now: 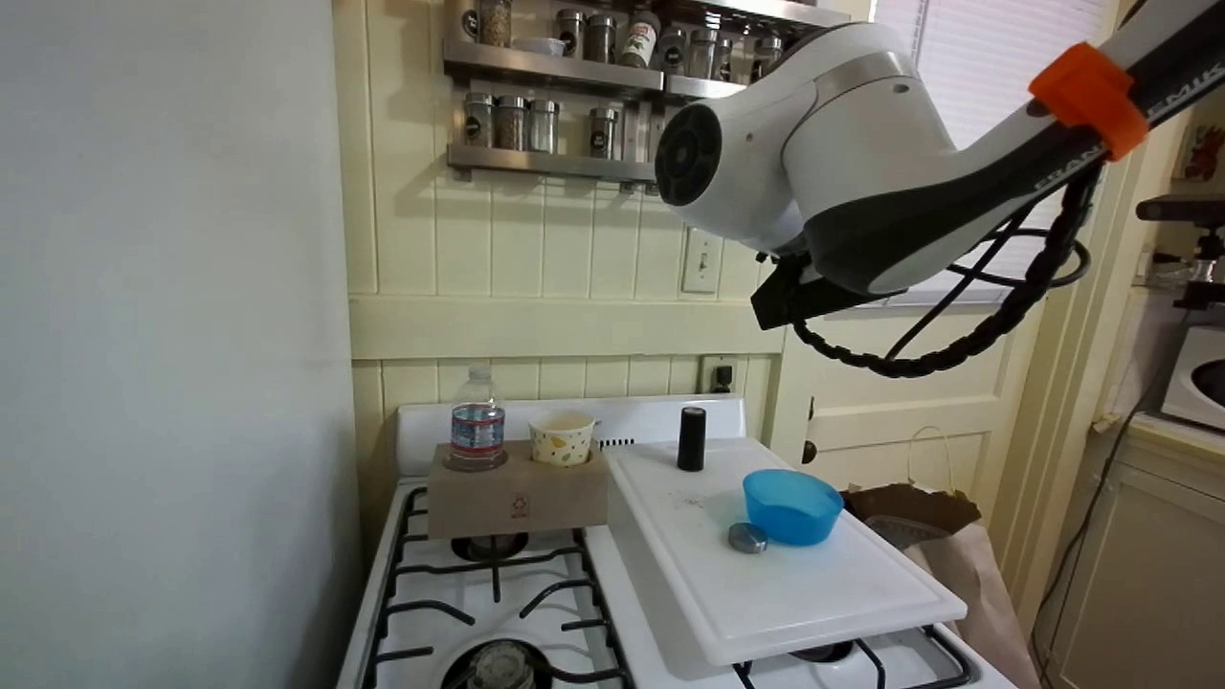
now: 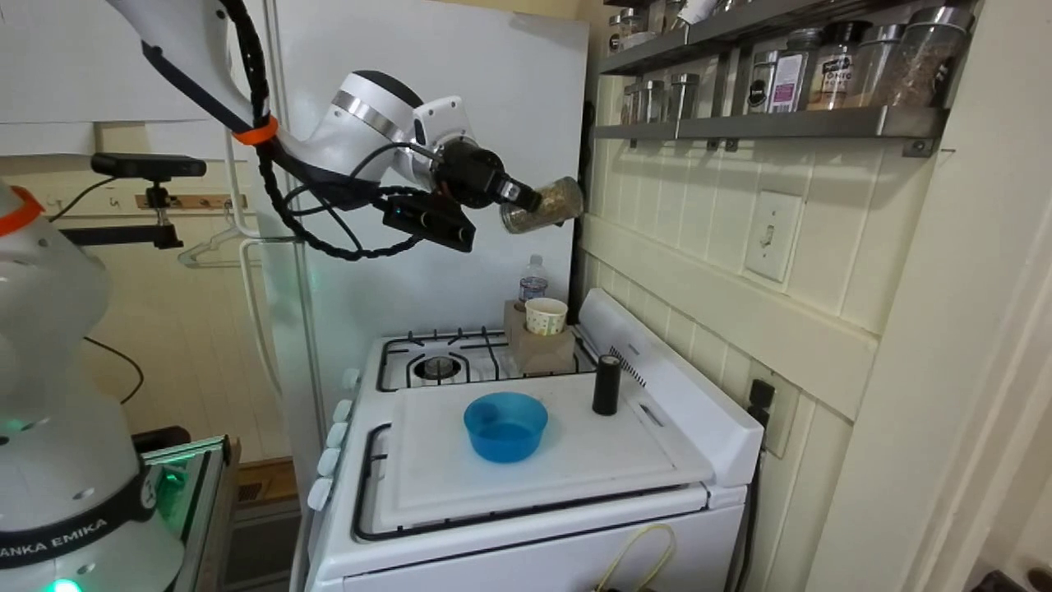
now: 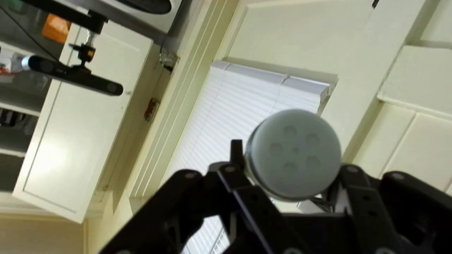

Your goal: Pour the contents from the grey bottle into the blue bowl

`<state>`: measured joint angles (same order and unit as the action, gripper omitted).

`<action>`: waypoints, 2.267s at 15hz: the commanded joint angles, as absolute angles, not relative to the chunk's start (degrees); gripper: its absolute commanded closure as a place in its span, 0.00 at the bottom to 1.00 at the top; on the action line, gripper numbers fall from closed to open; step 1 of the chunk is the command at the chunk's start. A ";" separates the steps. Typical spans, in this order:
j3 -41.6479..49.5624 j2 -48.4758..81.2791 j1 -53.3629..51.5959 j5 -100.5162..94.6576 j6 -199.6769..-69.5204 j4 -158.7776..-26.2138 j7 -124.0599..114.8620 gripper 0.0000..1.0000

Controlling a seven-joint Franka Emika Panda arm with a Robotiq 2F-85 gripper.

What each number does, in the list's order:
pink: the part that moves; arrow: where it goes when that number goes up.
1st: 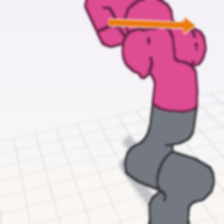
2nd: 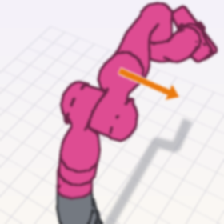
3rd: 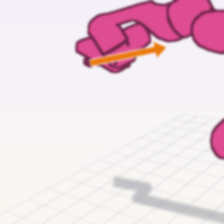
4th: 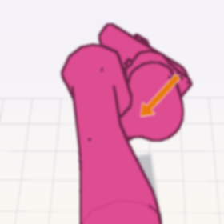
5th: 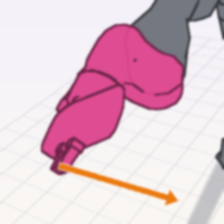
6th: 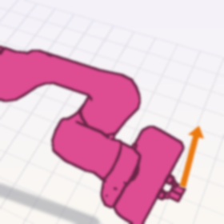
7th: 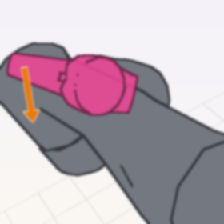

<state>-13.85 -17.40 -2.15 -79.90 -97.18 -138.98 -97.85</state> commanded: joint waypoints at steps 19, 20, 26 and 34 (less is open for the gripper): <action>-5.13 -13.42 -8.36 -79.74 -108.76 -136.35 -95.14 0.77; -5.26 -13.58 -8.86 -78.97 -111.81 -136.87 -95.02 0.77; -5.78 -13.39 -7.98 -78.82 -113.78 -136.41 -94.80 0.52; -12.76 -13.31 -10.35 -84.05 -90.59 -140.97 -101.63 0.77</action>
